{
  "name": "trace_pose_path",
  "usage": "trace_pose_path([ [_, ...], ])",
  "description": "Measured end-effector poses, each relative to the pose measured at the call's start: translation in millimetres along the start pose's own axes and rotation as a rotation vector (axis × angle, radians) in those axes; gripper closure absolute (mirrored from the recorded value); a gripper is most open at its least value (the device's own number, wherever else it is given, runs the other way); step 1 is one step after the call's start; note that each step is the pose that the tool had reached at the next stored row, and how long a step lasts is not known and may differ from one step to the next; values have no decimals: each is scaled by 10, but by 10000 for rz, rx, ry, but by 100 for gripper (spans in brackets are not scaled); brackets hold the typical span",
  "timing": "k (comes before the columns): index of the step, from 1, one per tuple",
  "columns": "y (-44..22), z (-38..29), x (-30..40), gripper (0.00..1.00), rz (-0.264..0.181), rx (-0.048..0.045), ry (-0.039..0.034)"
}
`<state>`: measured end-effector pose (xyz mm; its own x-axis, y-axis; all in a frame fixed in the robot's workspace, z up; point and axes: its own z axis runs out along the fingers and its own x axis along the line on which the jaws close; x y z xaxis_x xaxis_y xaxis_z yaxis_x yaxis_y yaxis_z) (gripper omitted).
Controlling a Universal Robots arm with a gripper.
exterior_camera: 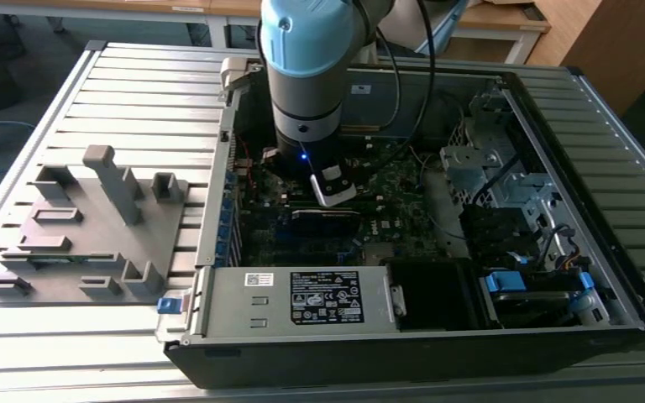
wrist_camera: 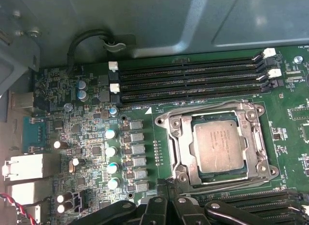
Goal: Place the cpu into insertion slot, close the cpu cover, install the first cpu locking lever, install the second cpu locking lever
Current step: 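Install the second cpu locking lever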
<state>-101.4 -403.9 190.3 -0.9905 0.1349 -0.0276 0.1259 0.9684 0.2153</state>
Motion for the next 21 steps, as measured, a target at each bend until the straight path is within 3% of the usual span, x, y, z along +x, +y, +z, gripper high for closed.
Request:
trace_pose_path([
  [8, 16, -71, -2, 90, 0, -2, -1],
  [21, 77, -347, -10, 90, 0, -1, -1],
])
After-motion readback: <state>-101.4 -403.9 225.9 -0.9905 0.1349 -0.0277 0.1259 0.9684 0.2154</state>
